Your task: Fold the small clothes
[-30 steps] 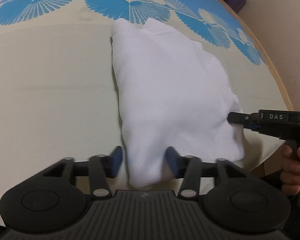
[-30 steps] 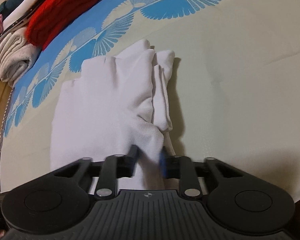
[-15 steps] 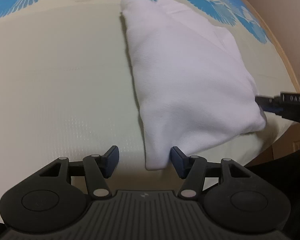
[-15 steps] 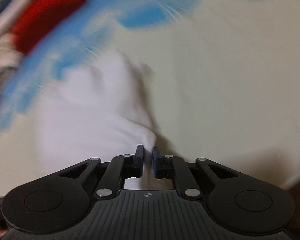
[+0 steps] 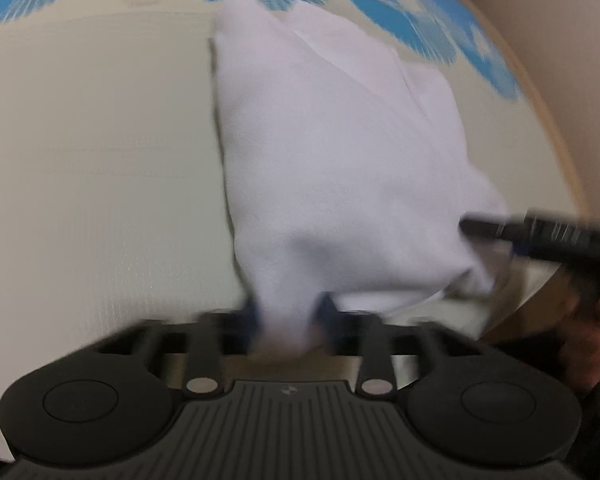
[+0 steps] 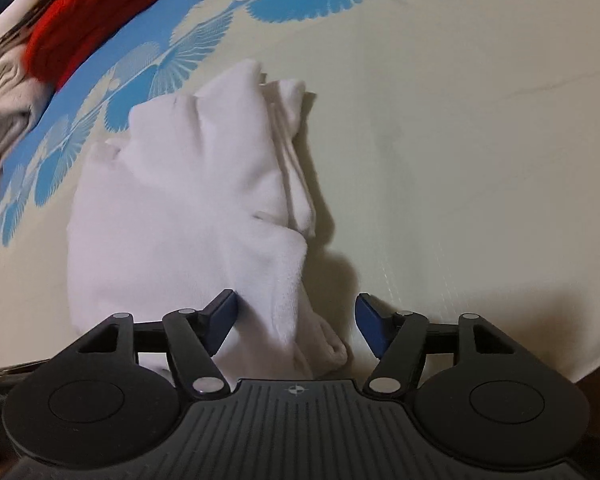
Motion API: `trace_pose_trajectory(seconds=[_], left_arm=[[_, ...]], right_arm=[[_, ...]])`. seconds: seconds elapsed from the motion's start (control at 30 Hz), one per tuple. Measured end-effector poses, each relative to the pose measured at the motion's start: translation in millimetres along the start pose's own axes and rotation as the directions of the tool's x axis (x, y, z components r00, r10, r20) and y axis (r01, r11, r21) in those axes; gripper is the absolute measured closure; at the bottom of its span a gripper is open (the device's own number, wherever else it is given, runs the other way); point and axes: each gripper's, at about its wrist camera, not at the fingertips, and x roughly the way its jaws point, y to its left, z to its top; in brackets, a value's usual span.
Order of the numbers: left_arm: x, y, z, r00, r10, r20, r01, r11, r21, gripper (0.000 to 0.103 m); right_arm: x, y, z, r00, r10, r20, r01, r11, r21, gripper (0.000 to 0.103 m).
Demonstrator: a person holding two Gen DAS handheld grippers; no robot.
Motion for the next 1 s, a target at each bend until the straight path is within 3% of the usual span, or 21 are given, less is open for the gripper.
trace_pose_trajectory(seconds=[0.03,0.07,0.1,0.13,0.2,0.3,0.37,0.43,0.5,0.53,0.57,0.7,0.77,0.83,0.93,1.0], left_arm=[[-1,-3,1,1.0,0.0,0.009,0.0,1.0,0.025,0.089],[-5,-2,0,1.0,-0.007,0.019,0.006,1.0,0.031,0.091],[-12,0,1,0.999,-0.016,0.037,0.015,1.0,0.026,0.091],[-21,5,2,0.998,-0.022,0.065,0.021,1.0,0.015,0.092],[-45,17,1,0.991,-0.007,0.133,0.008,1.0,-0.001,0.093],[-79,33,-11,0.978,0.085,0.191,-0.093,0.995,0.036,0.093],[-86,52,-25,0.986,0.103,0.131,-0.107,0.994,0.028,0.092],[-76,61,-39,0.988,0.151,0.016,-0.152,0.987,0.044,0.09],[-75,59,-45,0.971,0.238,0.004,-0.237,0.965,0.112,0.086],[-80,60,-45,0.966,0.26,0.019,-0.26,0.957,0.132,0.082],[-91,60,-41,0.958,0.282,0.057,-0.287,0.949,0.131,0.078],[-143,73,-10,0.95,0.245,0.194,-0.26,0.964,0.054,0.066],[-156,69,13,0.946,0.225,0.235,-0.247,0.966,0.071,0.05],[-158,66,34,0.942,0.205,0.265,-0.238,0.966,0.1,0.042],[-137,66,61,0.934,0.209,0.291,-0.242,0.967,0.084,0.042],[-115,76,72,0.938,0.178,0.298,-0.195,0.98,0.029,0.042]], right_arm=[[-1,1,0,1.0,0.014,0.001,-0.014,1.0,-0.001,0.048],[-2,3,-1,0.999,0.039,0.002,-0.039,0.999,0.004,0.065],[-4,6,-1,0.998,0.058,0.008,-0.058,0.998,0.008,0.072],[-7,11,-1,0.997,0.072,0.026,-0.072,0.997,0.0,0.085],[-11,24,2,0.992,0.117,0.055,-0.115,0.993,-0.037,0.091],[-18,47,-1,0.963,0.267,0.031,-0.259,0.954,-0.148,0.092],[-12,63,-8,0.953,0.297,-0.056,-0.302,0.924,-0.233,0.092],[7,71,-20,0.966,0.189,-0.176,-0.233,0.931,-0.281,0.091],[18,70,-28,0.974,0.069,-0.217,-0.136,0.94,-0.313,0.081],[15,70,-28,0.976,0.052,-0.211,-0.117,0.944,-0.309,0.07],[10,68,-25,0.979,0.052,-0.198,-0.111,0.948,-0.299,0.067],[-14,61,-18,0.99,0.093,-0.109,-0.119,0.958,-0.262,0.066],[-20,59,-13,0.993,0.107,-0.049,-0.116,0.962,-0.248,0.066],[-27,53,-4,0.993,0.108,0.04,-0.098,0.972,-0.214,0.065],[-27,40,9,0.983,0.122,0.139,-0.11,0.99,-0.09,0.065],[-25,35,14,0.974,0.127,0.188,-0.123,0.992,-0.033,0.065]])
